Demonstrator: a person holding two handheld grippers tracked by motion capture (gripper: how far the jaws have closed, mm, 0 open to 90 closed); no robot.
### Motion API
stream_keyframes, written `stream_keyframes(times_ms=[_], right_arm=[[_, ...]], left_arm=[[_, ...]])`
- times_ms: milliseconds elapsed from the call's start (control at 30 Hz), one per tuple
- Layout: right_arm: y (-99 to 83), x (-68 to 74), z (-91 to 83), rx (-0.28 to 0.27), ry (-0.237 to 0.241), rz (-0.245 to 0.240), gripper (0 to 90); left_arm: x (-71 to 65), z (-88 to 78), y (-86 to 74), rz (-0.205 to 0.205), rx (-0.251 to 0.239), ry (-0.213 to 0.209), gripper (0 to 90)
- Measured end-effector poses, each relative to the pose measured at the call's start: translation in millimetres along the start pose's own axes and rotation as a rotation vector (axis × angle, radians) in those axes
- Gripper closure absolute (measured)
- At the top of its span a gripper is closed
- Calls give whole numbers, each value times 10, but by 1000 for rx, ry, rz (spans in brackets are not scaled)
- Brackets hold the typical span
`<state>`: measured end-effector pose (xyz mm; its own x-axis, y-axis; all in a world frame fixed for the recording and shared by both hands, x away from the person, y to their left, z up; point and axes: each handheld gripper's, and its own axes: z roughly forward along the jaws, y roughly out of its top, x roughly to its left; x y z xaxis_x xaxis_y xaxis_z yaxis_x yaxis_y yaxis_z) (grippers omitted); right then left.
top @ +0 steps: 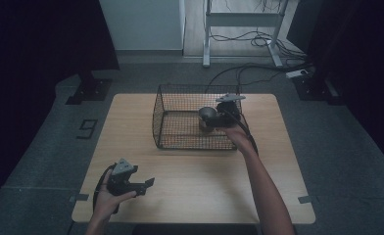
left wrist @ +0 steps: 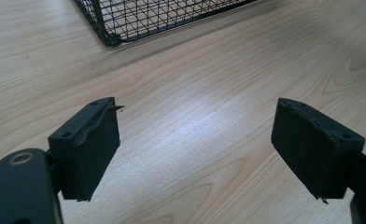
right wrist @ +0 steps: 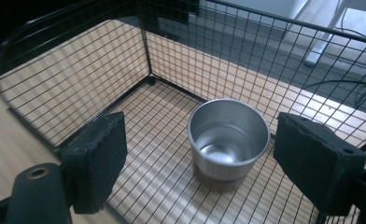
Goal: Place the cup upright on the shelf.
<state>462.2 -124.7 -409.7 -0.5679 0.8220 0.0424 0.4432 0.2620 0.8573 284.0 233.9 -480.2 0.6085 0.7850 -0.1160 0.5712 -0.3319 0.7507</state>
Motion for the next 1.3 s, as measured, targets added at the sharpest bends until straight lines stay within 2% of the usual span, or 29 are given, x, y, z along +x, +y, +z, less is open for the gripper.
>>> stream_keyframes(times_ms=[367, 467, 733, 833, 1033, 1300], right_arm=[[-308, 75, -446, -58, 20, -29, 203], [-421, 72, -570, -80, 20, -20, 211], [-806, 127, -861, -105, 10, -12, 215], [-983, 130, -952, -119, -15, -3, 226], [-1301, 118, -1055, -120, -34, 21, 232], [-1701, 66, -998, -48, -39, 53, 234]], left_arm=[[-19, 26, -2, 4, 9, 2, 156], [-25, 32, -1, 6, 11, 2, 157], [-62, 67, 3, 13, 18, -3, 157], [-70, 73, 3, 17, 21, -6, 157], [-75, 86, 0, 17, 26, -3, 157], [-100, 123, -2, 22, 37, -4, 157]])
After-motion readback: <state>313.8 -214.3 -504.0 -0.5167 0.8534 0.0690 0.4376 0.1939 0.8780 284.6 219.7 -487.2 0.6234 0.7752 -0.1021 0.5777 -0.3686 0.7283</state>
